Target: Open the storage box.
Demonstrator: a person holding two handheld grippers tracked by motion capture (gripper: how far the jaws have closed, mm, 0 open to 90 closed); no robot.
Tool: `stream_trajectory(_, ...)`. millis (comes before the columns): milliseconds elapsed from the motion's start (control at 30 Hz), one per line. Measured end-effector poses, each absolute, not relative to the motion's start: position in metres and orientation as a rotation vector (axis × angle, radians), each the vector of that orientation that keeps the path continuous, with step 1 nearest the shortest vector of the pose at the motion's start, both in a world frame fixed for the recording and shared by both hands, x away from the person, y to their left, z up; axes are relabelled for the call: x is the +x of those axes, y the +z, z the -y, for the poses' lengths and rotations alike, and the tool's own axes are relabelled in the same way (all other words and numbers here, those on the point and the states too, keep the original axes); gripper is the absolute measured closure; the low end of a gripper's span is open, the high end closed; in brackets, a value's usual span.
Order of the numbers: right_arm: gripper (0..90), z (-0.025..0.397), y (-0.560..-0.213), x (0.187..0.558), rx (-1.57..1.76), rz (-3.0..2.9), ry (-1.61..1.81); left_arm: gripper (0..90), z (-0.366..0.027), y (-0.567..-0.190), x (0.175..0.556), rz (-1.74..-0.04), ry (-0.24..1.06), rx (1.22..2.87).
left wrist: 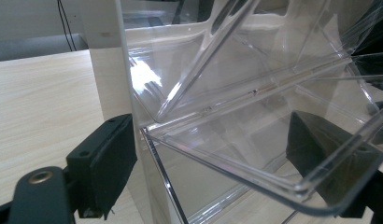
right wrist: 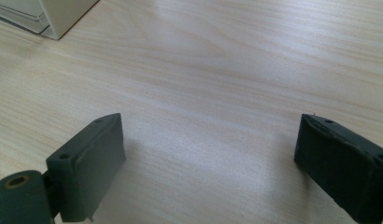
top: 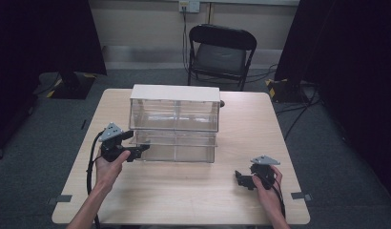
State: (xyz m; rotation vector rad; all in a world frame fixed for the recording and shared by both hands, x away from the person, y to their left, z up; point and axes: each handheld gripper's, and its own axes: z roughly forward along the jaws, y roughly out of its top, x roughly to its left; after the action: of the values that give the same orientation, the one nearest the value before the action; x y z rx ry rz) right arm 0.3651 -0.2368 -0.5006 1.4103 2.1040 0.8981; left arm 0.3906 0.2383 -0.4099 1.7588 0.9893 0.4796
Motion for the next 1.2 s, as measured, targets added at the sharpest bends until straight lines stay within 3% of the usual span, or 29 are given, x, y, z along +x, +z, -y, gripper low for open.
stream_trajectory(1200, 7.8, 0.237, -0.501, 0.365, 1.411, -2.104, 0.898, 15.0, -0.238, -0.399, 0.398, -0.984, 0.482, 1.739)
